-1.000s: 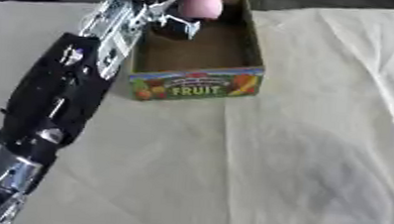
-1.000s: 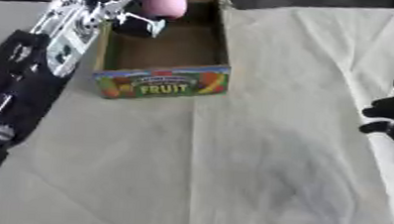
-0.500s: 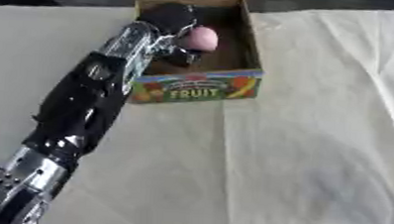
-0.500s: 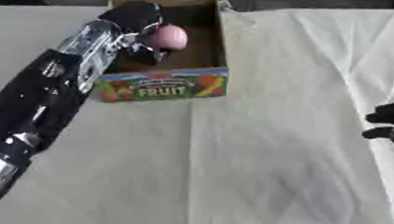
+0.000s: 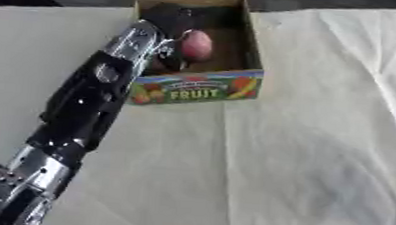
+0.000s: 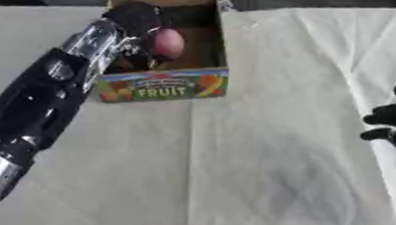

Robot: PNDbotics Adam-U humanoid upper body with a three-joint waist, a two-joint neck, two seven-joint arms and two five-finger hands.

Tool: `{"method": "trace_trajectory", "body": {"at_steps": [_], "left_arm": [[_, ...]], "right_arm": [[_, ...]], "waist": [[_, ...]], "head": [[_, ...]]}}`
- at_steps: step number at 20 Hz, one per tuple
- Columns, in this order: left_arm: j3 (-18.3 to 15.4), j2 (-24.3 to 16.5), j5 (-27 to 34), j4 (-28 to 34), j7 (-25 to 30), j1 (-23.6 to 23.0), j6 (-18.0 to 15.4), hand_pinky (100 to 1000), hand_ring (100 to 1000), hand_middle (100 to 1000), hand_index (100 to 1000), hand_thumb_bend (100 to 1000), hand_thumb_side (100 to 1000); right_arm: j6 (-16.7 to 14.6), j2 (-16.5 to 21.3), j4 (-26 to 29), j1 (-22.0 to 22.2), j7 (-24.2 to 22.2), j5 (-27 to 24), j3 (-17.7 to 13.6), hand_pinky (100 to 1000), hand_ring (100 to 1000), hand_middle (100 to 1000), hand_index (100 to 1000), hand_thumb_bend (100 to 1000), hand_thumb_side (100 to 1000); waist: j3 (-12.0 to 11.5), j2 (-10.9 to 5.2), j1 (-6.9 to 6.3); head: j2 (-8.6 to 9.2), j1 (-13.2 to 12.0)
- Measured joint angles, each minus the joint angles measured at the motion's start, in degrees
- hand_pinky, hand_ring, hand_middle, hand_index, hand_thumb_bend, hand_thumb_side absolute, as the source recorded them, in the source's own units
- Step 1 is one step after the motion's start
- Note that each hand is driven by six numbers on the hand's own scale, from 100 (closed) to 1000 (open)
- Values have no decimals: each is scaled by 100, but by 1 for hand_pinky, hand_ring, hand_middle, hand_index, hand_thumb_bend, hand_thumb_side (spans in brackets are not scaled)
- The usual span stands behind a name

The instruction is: Pick up objects on the table and place them in the box.

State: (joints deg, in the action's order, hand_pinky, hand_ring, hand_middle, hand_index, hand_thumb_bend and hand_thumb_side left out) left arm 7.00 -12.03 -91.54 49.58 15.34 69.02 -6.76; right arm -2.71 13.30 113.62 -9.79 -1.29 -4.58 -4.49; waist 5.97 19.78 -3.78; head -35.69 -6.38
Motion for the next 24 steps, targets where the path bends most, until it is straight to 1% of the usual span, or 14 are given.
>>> {"method": "trace_trajectory", "body": {"at_steps": [2,5,6,9,11,12,15,18,19,20,21,22,23,24], "left_arm": [[-16,0,-133,50,-25,3,62,573,824,846,1000,593,528],[-20,0,-264,57,-36,4,115,575,825,845,1000,600,555],[-20,0,-284,74,-35,4,124,574,823,840,1000,578,551],[-31,0,-241,233,-66,4,156,555,797,806,1000,426,470],[-57,-6,-86,465,-137,2,185,550,787,795,992,370,451],[-58,-10,32,642,-176,-2,194,543,772,776,970,297,416],[-59,-101,581,1401,-283,-109,231,542,730,709,891,176,356],[-60,-215,1307,2377,-428,-287,434,539,698,687,873,100,333],[-59,-250,1567,2720,-502,-368,534,538,676,673,866,100,367],[-58,-283,1866,3046,-598,-467,640,543,657,661,862,100,449],[-55,-295,2245,3338,-707,-586,743,543,657,661,862,100,449],[-50,-304,2697,3578,-812,-710,832,543,628,639,861,100,631],[-32,-304,3246,3774,-906,-853,907,541,616,625,861,100,697],[-10,-304,3887,3936,-990,-1022,979,539,609,617,858,100,721]], "right_arm": [[7,0,0,0,-6,0,0,527,632,586,841,100,1000],[16,0,0,1,-13,0,0,528,633,586,841,100,1000],[19,0,0,2,-15,0,0,528,633,586,841,100,1000],[21,0,0,9,-15,-1,0,528,633,585,841,100,1000],[22,-1,0,23,-15,-2,0,529,633,585,841,100,1000],[22,-1,0,23,-14,-3,-1,529,633,585,841,100,1000],[19,-1,0,29,-2,-6,-5,528,634,585,840,100,1000],[3,0,0,32,26,-14,-10,529,634,585,839,100,1000],[-7,0,0,41,35,-22,-17,528,634,585,839,100,1000],[-18,1,0,59,47,-37,-32,528,635,585,838,100,1000],[-25,2,0,76,57,-54,-43,528,635,585,838,100,1000],[-34,2,0,78,70,-63,-46,529,635,585,837,100,1000],[-42,2,0,78,80,-70,-54,529,635,585,837,100,1000],[-52,2,0,78,91,-90,-65,529,636,586,836,100,1000]], "waist": [[-2,0,0],[-6,0,2],[-8,0,2],[-21,-4,7],[-40,-12,13],[-44,-18,18],[-82,-67,21],[-119,-115,53],[-134,-130,62],[-149,-149,73],[-167,-172,91],[-178,-192,111],[-190,-208,135],[-205,-218,160]], "head": [[-1,0],[-2,0],[-3,0],[-6,4],[-14,10],[-30,15],[-63,61],[-158,130],[-192,153],[-222,173],[-254,198],[-278,213],[-304,227],[-315,244]]}}
